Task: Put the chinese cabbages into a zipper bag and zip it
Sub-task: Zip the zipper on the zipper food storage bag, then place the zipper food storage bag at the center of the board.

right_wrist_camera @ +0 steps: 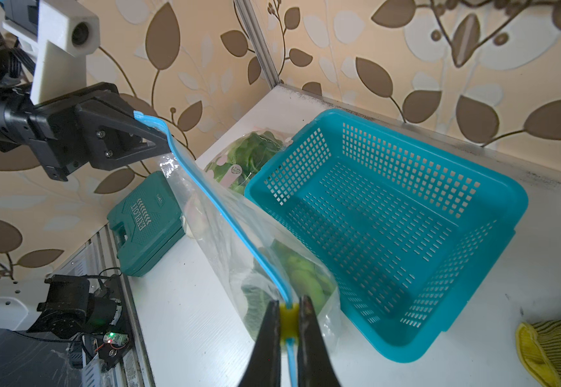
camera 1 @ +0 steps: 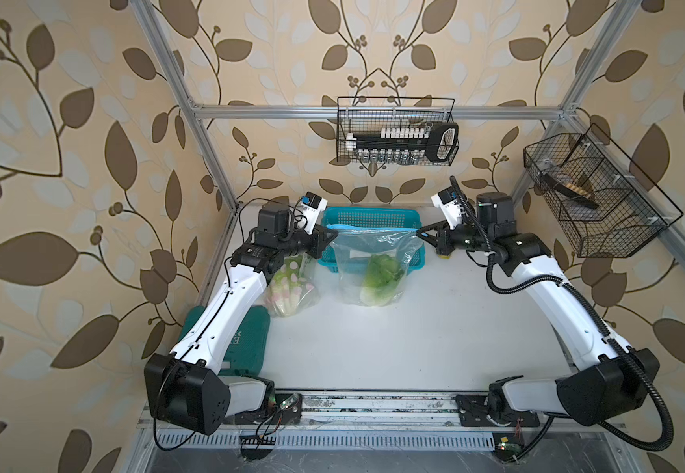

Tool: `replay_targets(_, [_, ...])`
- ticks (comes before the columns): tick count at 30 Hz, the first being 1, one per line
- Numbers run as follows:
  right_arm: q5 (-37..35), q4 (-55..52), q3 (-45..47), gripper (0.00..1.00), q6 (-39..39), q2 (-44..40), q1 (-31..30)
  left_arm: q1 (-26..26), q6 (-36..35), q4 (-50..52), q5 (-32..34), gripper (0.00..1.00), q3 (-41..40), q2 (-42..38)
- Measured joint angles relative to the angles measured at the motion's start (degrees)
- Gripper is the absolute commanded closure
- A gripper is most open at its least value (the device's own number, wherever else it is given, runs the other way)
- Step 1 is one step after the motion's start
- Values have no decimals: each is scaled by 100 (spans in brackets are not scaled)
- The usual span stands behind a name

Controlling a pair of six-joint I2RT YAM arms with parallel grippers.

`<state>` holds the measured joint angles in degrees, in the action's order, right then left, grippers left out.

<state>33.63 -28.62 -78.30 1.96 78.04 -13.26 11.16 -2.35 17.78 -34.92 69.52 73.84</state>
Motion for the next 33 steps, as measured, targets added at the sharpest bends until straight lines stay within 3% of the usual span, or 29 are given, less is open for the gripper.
replay_targets(5, [90, 151, 63, 100, 179, -20, 105, 0, 92, -9, -57, 100, 0, 9])
replay_targets(6, [133, 188, 72, 92, 243, -20, 120, 0, 116, -13, -66, 100, 2, 17])
replay_targets(8, [199, 299, 109, 62, 415, -26, 144, 0, 186, -44, -68, 100, 9, 68])
replay_targets(14, [-236, 896, 999, 23, 984, -704, 452, -260, 352, 136, 551, 100, 13, 350])
replay_targets(16, [-361, 1069, 1453, 2, 1180, -1008, 466, -299, 431, 205, 769, 99, 17, 468])
replay_targets(21, [-466, 1513, 2411, 0, 1705, -1191, 212, -337, 693, 352, 1051, 97, 103, 772])
replay_targets(25, [-890, 1823, 2955, 0, 1858, -876, -837, -337, 881, 376, 1106, 97, 107, 855])
replay_targets(30, [-1504, 2251, 2822, 4, 1880, 13, -1781, -337, 1027, 393, 1086, 96, 107, 857])
replay_targets(33, [-2297, 2472, 2544, 11, 1801, 546, -2190, -337, 1040, 396, 1040, 97, 107, 852])
